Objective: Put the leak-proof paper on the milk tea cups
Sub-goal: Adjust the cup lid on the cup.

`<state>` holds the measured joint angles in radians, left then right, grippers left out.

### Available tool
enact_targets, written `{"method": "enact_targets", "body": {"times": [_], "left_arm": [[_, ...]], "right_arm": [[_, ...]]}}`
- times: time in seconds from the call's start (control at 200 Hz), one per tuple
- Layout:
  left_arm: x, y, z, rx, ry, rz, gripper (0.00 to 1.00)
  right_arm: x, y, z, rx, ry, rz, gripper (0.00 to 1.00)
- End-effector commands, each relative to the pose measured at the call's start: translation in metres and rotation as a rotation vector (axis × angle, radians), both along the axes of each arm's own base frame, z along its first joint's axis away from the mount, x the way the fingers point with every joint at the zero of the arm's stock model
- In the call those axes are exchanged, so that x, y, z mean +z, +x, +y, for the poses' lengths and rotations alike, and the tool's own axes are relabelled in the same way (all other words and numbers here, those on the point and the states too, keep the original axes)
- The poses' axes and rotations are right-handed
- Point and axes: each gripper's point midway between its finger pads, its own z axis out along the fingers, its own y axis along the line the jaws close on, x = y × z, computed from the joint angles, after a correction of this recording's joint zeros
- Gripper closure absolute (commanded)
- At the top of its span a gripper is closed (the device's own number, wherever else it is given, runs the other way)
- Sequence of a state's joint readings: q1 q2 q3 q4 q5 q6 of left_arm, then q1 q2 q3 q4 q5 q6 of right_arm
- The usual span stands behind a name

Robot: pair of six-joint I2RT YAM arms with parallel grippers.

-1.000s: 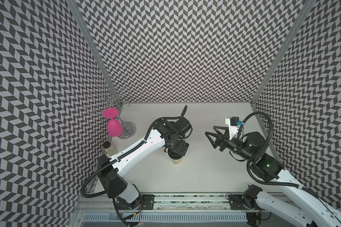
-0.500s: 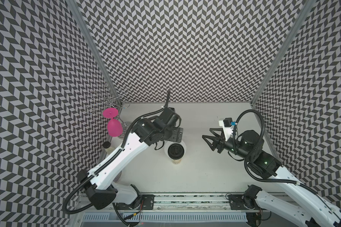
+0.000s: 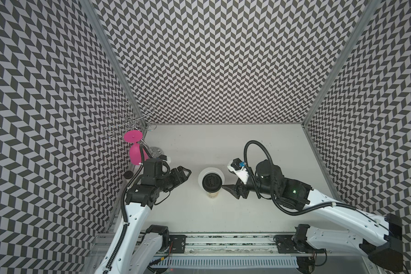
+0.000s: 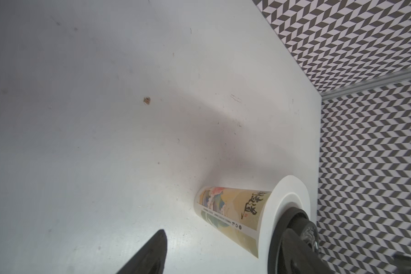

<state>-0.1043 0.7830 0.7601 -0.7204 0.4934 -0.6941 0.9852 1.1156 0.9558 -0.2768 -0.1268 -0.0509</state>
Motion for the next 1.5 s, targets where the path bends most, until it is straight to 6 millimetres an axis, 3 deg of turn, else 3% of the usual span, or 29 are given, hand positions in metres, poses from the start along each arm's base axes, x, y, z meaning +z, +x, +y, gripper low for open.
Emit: {"method": "enact_targets", "body": {"times": [0.0,0.205,0.446,0.776,1.497], "left_arm": [[0.025,-0.005,-0.022,-0.086,-0.186,-0.079,0.25],[0.021,-0.012,-0.032,-0.130,-0.275,-0.077,0.24],[0.004,-0.020,-0.038,-0.172,-0.298,-0.044,0.32],[-0.003,-0.021,-0.043,-0.198,-0.336,-0.034,0.36],[-0.009,-0.014,-0.055,-0.248,-0.359,-0.028,0.53]], "right_arm": [[0.015,0.007,0.012,-0.010,0.054,-0.007,0.22],[-0.007,0.012,0.025,-0.030,-0.028,-0.005,0.18],[-0.021,0.018,0.032,-0.040,-0.092,-0.024,0.11],[-0.037,0.018,0.038,-0.031,-0.142,-0.022,0.06],[-0.033,0.028,0.036,-0.087,-0.125,-0.043,0.05]]}}
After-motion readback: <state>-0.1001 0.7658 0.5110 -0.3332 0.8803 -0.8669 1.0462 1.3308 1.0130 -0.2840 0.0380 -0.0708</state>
